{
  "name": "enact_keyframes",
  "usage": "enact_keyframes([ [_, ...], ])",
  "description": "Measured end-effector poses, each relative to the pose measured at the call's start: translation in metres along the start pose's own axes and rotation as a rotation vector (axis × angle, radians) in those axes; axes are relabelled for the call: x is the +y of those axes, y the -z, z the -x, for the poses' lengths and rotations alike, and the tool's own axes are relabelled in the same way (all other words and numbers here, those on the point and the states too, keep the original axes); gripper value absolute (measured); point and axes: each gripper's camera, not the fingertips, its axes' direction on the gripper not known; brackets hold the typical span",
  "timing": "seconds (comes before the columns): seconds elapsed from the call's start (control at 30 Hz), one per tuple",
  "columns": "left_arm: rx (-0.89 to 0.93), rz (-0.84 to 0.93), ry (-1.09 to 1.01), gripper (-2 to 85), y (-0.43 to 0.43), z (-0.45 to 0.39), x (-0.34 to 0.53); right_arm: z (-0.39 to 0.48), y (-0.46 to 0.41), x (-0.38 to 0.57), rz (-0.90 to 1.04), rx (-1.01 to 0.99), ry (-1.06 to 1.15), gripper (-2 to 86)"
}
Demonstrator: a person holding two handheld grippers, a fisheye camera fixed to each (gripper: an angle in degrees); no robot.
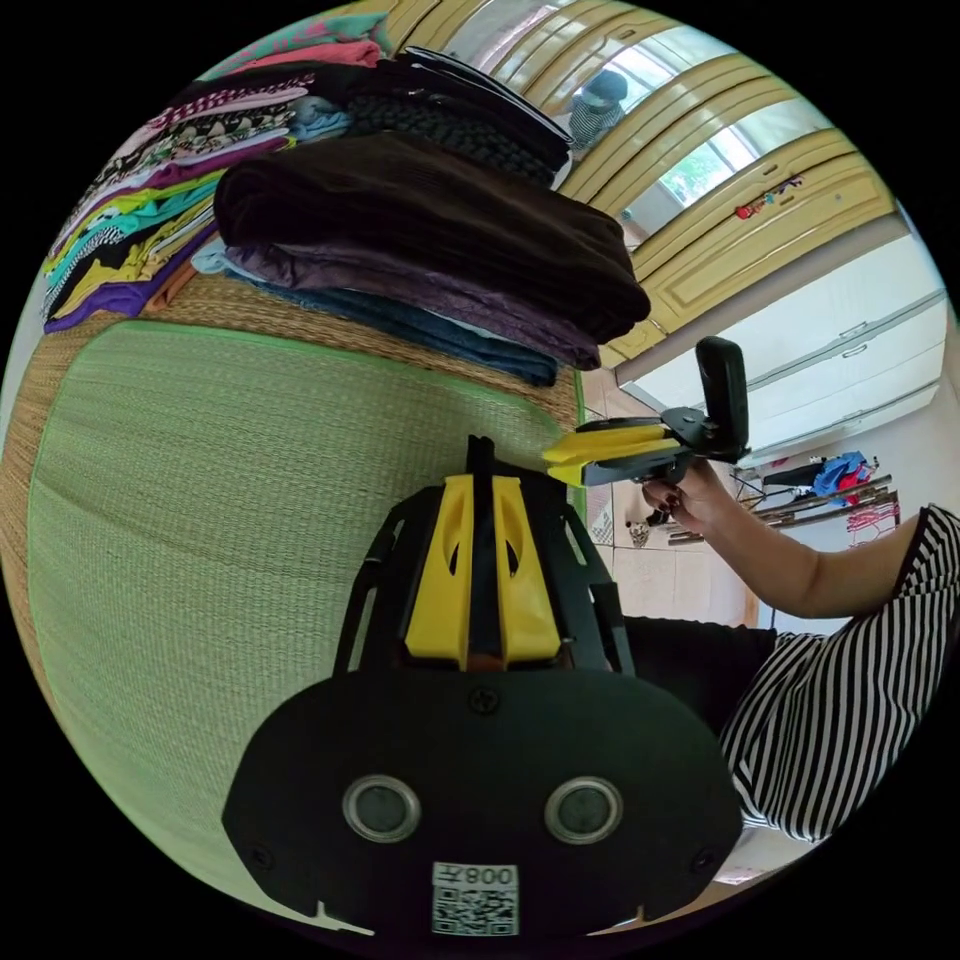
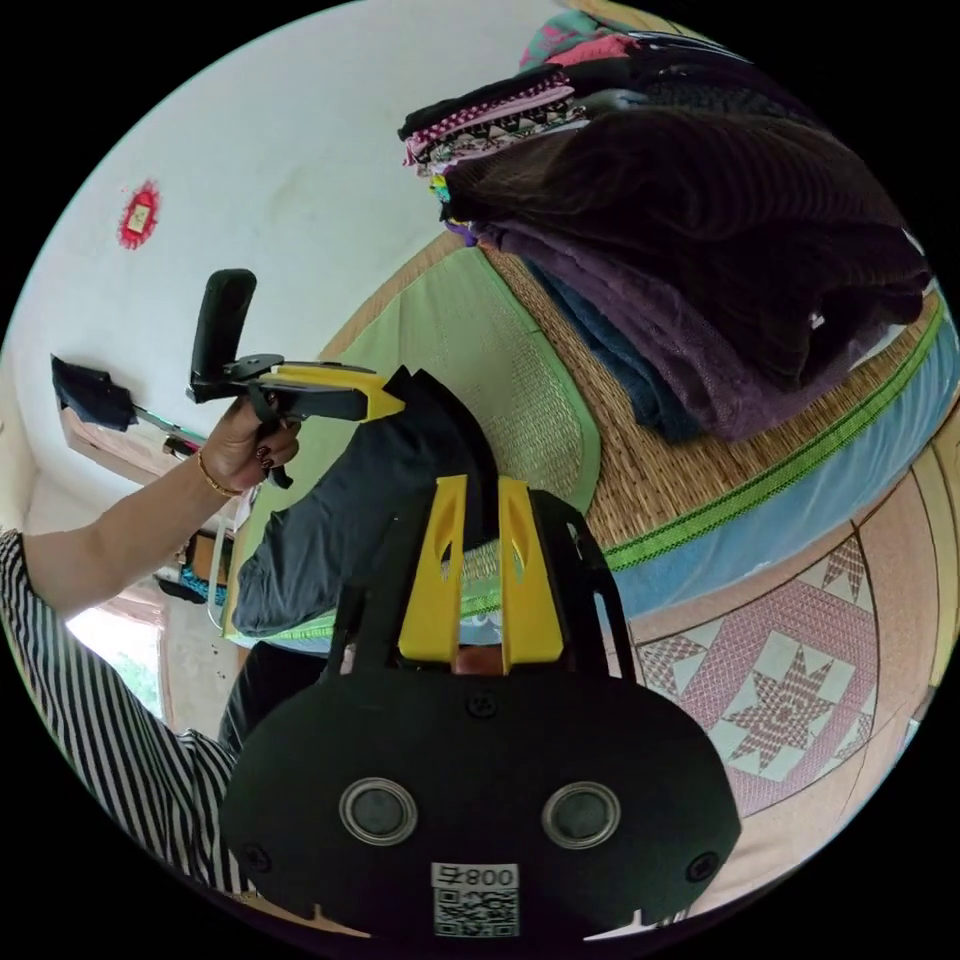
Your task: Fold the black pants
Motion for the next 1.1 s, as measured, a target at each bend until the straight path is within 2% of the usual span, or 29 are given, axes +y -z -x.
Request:
enact_keyframes([
  [0.13, 0.019, -0.001, -0.048, 3.3, 0.010, -0.014, 0.009, -0.009, 0.001, -0.012, -0.013, -0.111, 0.059, 10.8],
  [0.37, 0.047, 0.004, -0.152, 3.2, 0.032, -0.038, 0.032, -0.004, -0.018, -0.043, 0.131, -0.262, 0.250, 13.4],
  [0.6, 0.048, -0.027, -0.120, 3.1, 0.049, -0.035, 0.062, 0.010, -0.029, -0.054, 0.229, -0.408, 0.276, 8.3],
  [0.83, 0.037, -0.031, -0.036, 3.3, 0.052, -0.019, 0.102, 0.037, -0.026, -0.058, 0.246, -0.400, 0.205, 3.3],
  [1.1, 0.010, -0.076, -0.041, 3.3, 0.075, -0.010, 0.157, 0.138, -0.003, -0.077, 0.202, -0.327, 0.256, 2.2],
])
